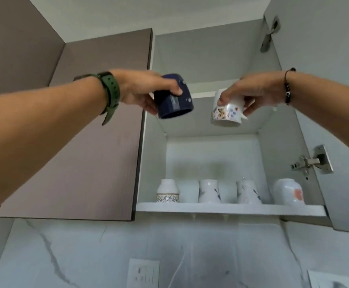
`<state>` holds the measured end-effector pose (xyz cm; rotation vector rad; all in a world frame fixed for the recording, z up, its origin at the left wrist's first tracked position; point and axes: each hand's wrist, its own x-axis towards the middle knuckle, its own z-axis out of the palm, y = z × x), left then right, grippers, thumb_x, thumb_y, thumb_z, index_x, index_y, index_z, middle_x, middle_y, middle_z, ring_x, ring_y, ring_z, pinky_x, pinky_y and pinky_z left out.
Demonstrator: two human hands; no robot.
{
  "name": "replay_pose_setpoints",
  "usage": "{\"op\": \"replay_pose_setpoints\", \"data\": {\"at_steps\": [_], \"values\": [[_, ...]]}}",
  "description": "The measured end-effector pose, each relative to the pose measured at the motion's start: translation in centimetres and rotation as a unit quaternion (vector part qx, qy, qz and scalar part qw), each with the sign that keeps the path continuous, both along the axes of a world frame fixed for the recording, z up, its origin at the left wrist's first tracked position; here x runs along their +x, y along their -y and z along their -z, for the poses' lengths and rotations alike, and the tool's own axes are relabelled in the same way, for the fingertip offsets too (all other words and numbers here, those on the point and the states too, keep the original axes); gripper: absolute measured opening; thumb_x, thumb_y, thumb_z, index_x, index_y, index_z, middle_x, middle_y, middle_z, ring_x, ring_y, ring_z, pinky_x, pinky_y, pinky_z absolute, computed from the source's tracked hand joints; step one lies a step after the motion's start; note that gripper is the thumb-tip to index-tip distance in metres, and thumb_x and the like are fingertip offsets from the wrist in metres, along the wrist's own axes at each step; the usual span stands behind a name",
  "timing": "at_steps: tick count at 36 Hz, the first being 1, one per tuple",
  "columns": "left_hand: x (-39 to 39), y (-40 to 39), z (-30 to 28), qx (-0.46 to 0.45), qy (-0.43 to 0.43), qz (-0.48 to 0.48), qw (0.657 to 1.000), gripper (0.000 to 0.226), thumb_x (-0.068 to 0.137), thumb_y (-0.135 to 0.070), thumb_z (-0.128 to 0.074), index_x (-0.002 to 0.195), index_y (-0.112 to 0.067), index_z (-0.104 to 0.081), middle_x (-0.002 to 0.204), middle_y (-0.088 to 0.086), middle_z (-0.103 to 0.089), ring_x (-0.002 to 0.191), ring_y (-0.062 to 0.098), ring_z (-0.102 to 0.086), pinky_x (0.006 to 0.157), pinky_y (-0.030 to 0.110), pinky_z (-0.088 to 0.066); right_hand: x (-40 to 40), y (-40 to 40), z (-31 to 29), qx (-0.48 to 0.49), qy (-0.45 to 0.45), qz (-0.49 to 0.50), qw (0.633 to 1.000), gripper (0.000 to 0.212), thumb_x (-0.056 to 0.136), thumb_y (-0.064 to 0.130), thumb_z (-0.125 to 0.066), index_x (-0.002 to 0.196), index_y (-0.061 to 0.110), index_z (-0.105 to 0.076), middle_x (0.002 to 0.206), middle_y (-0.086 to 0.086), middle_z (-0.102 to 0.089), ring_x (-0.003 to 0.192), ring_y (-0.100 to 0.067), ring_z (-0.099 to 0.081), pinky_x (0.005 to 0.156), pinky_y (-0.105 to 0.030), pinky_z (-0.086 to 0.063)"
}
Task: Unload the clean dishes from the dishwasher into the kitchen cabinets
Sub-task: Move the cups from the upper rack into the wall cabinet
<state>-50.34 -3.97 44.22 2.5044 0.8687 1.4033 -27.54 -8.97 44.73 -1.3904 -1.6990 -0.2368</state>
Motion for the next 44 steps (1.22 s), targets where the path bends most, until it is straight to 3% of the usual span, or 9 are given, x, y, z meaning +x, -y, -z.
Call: {"op": "replay_pose_setpoints", "data": {"at_steps": [3,5,13,21,25,31,34,38,44], "values": [[1.0,-1.0,-3.1,0.004,0.012,-0.026,1.000,0.045,0.084,-0.027,-0.063,0.123,-0.013,-0.045,0.116,0.007,-0.056,0.102,0.028,-0.060,0.092,0.046,-0.049,-0.1,-1.4,-2.6,0.042,0.002,0.003,0.999,0.016,0.079,0.021,-0.069,0.085,0.013,-0.057,0.100,-0.012,-0.063,0.094,-0.027,-0.058,0.088,-0.047,-0.049],[1.7,-1.8,-4.8,0.003,0.026,-0.029,0.999,0.047,0.083,-0.025,-0.063,0.124,-0.012,-0.043,0.115,0.008,-0.054,0.102,0.030,-0.059,0.089,0.049,-0.050,-0.4,-2.4,-3.9,0.060,0.000,0.003,0.998,0.021,0.080,0.023,-0.068,0.089,0.011,-0.056,0.102,-0.013,-0.061,0.096,-0.030,-0.057,0.092,-0.053,-0.046],[2.0,-5.6,-11.6,0.041,0.086,-0.070,0.993,0.016,0.084,-0.033,-0.058,0.090,-0.020,-0.050,0.099,0.005,-0.051,0.085,0.023,-0.056,0.067,0.035,-0.051,-1.0,-7.0,-10.2,0.152,-0.031,-0.006,0.988,0.018,0.078,0.020,-0.069,0.078,0.010,-0.053,0.081,-0.008,-0.059,0.069,-0.022,-0.059,0.058,-0.035,-0.054],[2.0,-9.1,-16.0,0.077,0.084,-0.107,0.988,0.035,0.082,-0.037,-0.058,0.110,-0.018,-0.049,0.094,0.004,-0.052,0.082,0.022,-0.056,0.072,0.032,-0.052,-2.0,-10.3,-14.4,0.197,-0.069,-0.057,0.976,0.040,0.076,0.018,-0.071,0.104,0.006,-0.046,0.083,-0.007,-0.059,0.074,-0.021,-0.062,0.057,-0.035,-0.052],[2.9,-10.8,-16.2,0.074,0.064,-0.119,0.988,0.024,0.081,-0.037,-0.060,0.092,-0.017,-0.050,0.093,0.007,-0.053,0.092,0.027,-0.057,0.089,0.037,-0.051,-2.3,-12.6,-14.5,0.178,-0.068,-0.039,0.981,0.029,0.077,0.019,-0.070,0.090,0.005,-0.049,0.078,-0.008,-0.058,0.068,-0.022,-0.060,0.058,-0.033,-0.053],[5.0,-13.0,-15.6,0.072,0.070,-0.143,0.985,0.028,0.077,-0.040,-0.062,0.084,-0.016,-0.050,0.089,0.008,-0.058,0.075,0.024,-0.062,0.078,0.035,-0.056,-1.6,-14.8,-13.2,0.181,-0.054,0.028,0.982,0.031,0.077,0.029,-0.069,0.065,0.013,-0.044,0.065,-0.003,-0.044,0.053,-0.015,-0.040,0.050,-0.022,-0.030],[5.7,-13.7,-15.1,0.081,0.101,-0.148,0.980,0.027,0.076,-0.041,-0.061,0.081,-0.017,-0.051,0.088,0.008,-0.058,0.075,0.024,-0.061,0.078,0.036,-0.056,-1.4,-14.8,-12.9,0.190,-0.049,0.038,0.980,0.031,0.078,0.032,-0.067,0.066,0.015,-0.045,0.065,-0.001,-0.049,0.055,-0.013,-0.046,0.048,-0.021,-0.034],[5.8,-14.3,-14.4,0.098,0.105,-0.182,0.973,0.033,0.069,-0.049,-0.061,0.080,-0.019,-0.051,0.097,0.009,-0.059,0.092,0.028,-0.062,0.088,0.041,-0.052,-1.7,-14.1,-12.4,0.194,-0.012,0.054,0.979,0.031,0.081,0.037,-0.064,0.078,0.012,-0.047,0.072,-0.002,-0.052,0.060,-0.015,-0.050,0.052,-0.024,-0.037],[5.8,-14.6,-13.6,0.098,0.110,-0.192,0.970,0.049,0.063,-0.058,-0.059,0.093,-0.020,-0.052,0.113,0.011,-0.058,0.103,0.029,-0.058,0.095,0.042,-0.048,-1.6,-14.1,-11.3,0.197,0.050,0.094,0.975,0.029,0.084,0.033,-0.060,0.097,0.013,-0.046,0.101,-0.006,-0.053,0.090,-0.023,-0.053,0.078,-0.028,-0.043]]}}
